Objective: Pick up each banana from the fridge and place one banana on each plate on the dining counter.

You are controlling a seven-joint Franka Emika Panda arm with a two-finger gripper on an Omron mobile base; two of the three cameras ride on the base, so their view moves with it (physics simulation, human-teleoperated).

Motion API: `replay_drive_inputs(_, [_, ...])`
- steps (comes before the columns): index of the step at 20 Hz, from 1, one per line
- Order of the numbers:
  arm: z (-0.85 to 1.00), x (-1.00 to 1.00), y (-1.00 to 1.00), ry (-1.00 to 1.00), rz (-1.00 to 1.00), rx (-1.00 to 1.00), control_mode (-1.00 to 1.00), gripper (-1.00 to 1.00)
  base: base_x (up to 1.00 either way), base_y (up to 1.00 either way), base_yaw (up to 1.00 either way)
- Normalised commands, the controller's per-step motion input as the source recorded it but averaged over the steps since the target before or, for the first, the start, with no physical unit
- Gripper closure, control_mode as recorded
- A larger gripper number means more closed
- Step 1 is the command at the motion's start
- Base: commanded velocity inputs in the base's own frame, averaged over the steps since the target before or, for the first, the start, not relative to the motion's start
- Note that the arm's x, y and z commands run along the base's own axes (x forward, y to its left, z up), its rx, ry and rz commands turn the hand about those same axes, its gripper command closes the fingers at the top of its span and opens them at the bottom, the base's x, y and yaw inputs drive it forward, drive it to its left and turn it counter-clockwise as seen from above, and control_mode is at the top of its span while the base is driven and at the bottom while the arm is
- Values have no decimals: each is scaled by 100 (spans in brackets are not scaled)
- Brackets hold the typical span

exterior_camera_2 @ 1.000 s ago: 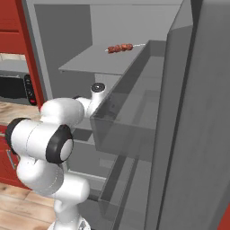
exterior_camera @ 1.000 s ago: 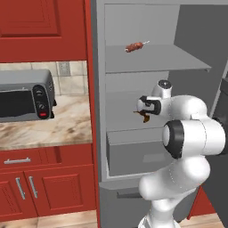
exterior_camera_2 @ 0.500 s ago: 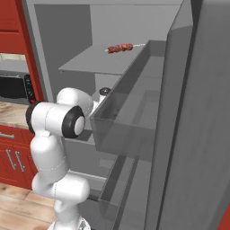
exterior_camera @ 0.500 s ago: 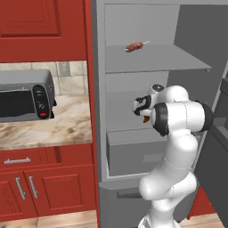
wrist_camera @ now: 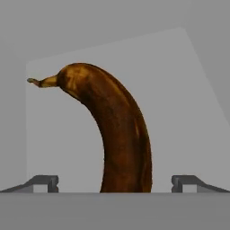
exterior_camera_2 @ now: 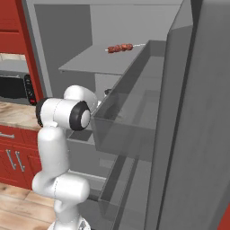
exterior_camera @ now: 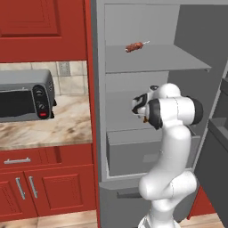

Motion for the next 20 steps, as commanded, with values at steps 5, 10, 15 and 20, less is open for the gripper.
replay_drive_inputs(5, [-33, 30, -2, 5, -3, 0, -100, -100, 0, 0, 0])
replay_drive_inputs(10, [-30, 24, -1, 4, -3, 0, -100, 100, 0, 0, 0])
replay_drive_inputs(15, [-32, 2, -2, 3, 0, 0, -100, 100, 0, 0, 0])
replay_drive_inputs(20, [-15, -4, 0, 3, 0, 0, -100, 100, 0, 0, 0])
